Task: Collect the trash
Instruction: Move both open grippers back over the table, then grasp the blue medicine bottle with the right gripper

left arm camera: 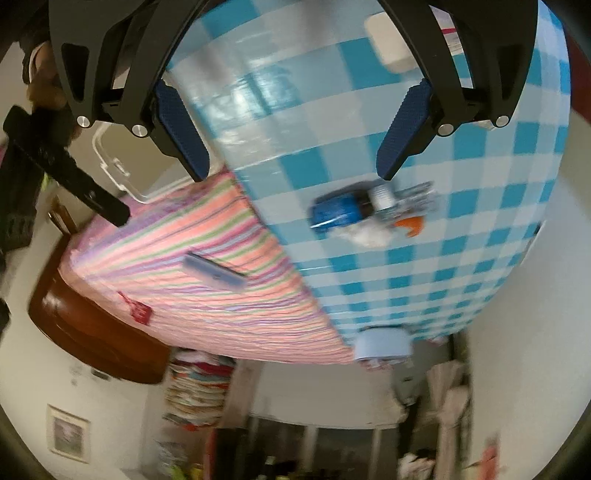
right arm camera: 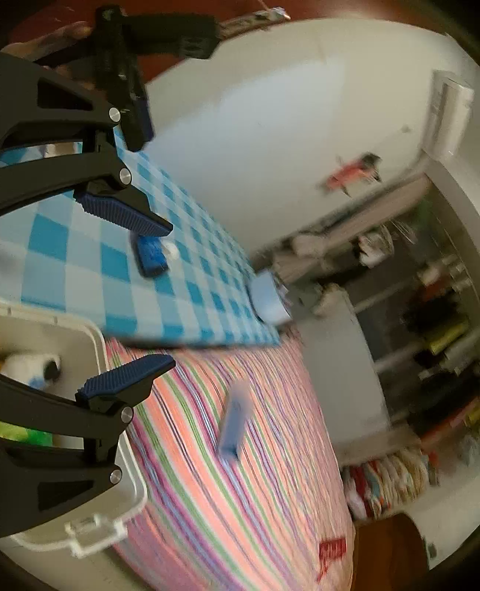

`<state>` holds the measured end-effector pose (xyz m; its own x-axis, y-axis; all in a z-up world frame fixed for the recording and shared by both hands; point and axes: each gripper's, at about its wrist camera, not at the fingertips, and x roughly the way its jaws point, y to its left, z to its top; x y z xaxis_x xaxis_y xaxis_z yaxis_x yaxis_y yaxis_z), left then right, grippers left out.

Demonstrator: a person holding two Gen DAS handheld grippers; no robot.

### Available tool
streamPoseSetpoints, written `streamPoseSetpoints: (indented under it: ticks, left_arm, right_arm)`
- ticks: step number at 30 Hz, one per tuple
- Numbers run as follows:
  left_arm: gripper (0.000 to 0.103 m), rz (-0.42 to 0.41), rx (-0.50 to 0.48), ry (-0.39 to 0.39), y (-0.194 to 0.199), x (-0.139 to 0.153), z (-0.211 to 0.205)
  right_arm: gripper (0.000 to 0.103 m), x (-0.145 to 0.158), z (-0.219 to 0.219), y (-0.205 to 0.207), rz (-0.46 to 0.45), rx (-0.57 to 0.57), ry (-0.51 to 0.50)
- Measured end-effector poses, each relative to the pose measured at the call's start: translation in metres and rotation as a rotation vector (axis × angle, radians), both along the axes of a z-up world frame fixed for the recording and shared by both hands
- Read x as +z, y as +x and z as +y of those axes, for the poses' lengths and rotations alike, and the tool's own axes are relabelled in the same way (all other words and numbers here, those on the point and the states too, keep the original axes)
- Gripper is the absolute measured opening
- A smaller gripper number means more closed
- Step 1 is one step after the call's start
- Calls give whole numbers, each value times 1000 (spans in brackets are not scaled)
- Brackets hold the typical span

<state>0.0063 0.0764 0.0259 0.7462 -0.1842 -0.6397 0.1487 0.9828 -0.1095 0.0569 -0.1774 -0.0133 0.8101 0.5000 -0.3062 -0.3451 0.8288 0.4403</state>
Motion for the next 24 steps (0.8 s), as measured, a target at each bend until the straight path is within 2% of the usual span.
streamPoseSetpoints:
  ticks: [5,9,14,21,24]
  left_arm:
    - [90,24,109,-8,-2,-8,51]
    - [90,34,198,33,-4,-11,90]
    - [90,75,277,-25,-9,-16,133]
    - [90,153,286,-33,-9,-38,151]
    - [91,183,275,-43,-7,-47,157]
  right_arm:
    - [64,-4,38,9,17,69,-27]
    - [64,-8,64,19,33,109,-50]
    - [64,-12,97,34,46,154,-93]
    - [64,-20,136,71,102,220,-158]
    - [64,-19,154,90,120,319,-200]
